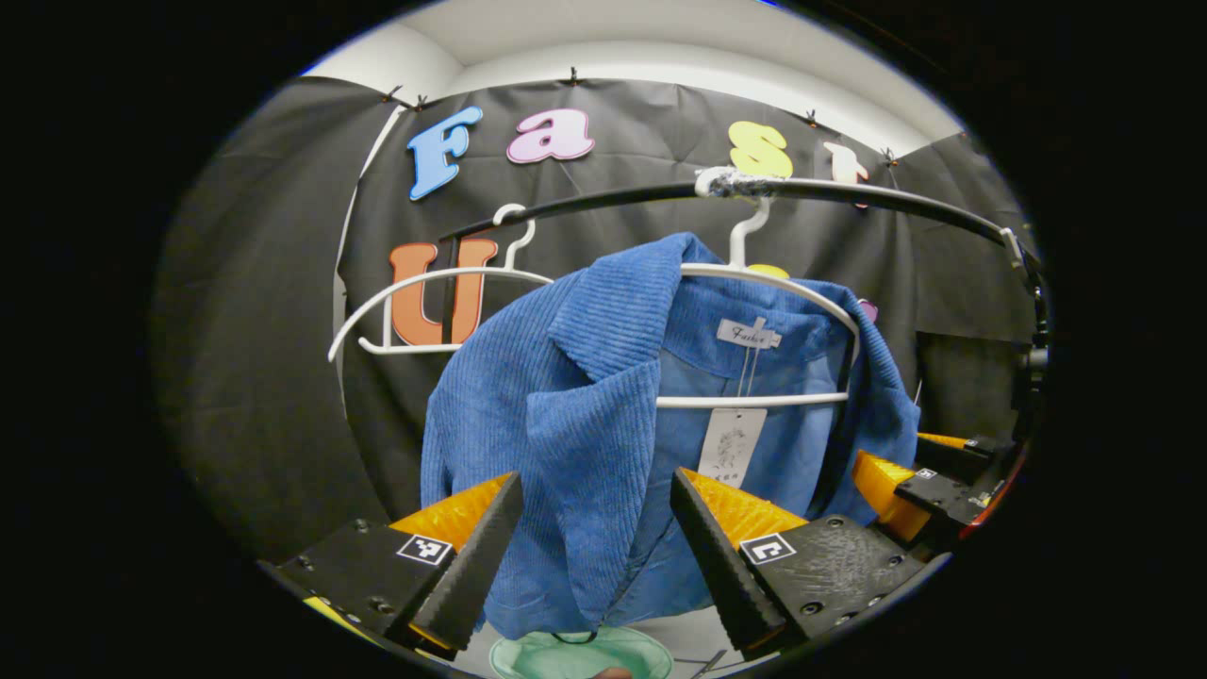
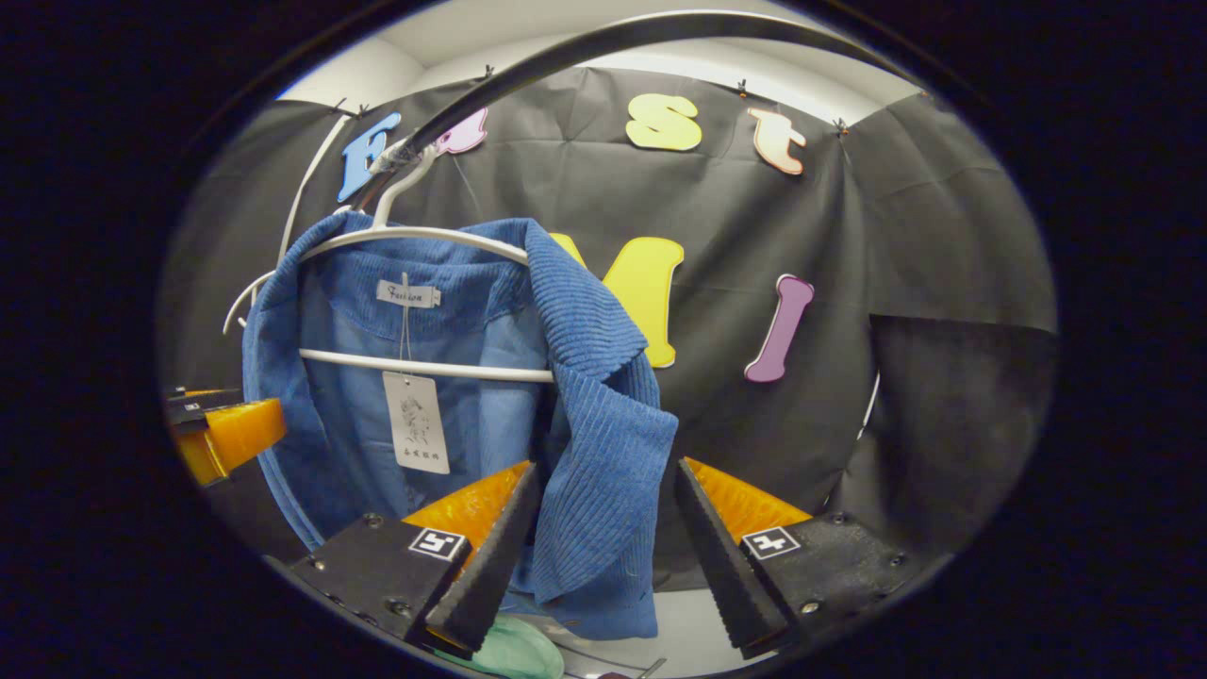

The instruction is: Grasp the clothes on the hanger with both hands and then place them into the laundry hamper below.

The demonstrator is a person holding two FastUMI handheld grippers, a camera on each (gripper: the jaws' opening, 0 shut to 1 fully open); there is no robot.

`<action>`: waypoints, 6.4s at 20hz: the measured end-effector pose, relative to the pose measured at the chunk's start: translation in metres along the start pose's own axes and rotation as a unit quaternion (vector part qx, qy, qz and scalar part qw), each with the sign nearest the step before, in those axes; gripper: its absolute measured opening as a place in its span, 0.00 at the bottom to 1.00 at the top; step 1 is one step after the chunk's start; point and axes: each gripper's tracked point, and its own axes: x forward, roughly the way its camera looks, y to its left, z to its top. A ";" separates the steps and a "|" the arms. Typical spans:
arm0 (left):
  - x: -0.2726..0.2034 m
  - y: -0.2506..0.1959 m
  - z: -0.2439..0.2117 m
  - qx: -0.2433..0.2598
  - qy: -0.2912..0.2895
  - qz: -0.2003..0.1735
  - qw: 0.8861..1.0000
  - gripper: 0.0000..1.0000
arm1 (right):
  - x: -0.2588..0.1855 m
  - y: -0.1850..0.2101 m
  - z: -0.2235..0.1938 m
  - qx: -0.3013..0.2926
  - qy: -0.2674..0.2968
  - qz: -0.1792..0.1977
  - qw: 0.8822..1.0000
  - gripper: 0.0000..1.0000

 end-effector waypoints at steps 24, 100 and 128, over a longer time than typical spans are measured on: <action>0.001 0.054 0.046 0.008 -0.020 0.038 0.999 0.04 | -0.003 -0.052 0.044 -0.036 -0.080 -0.091 0.992 0.11; 0.016 0.150 -0.008 0.084 0.077 -0.029 0.993 0.02 | 0.032 -0.065 -0.038 -0.076 0.012 -0.101 0.992 0.09; -0.083 0.027 -0.012 0.079 0.058 -0.249 0.963 0.02 | -0.107 0.120 -0.058 0.024 0.090 0.015 0.996 0.09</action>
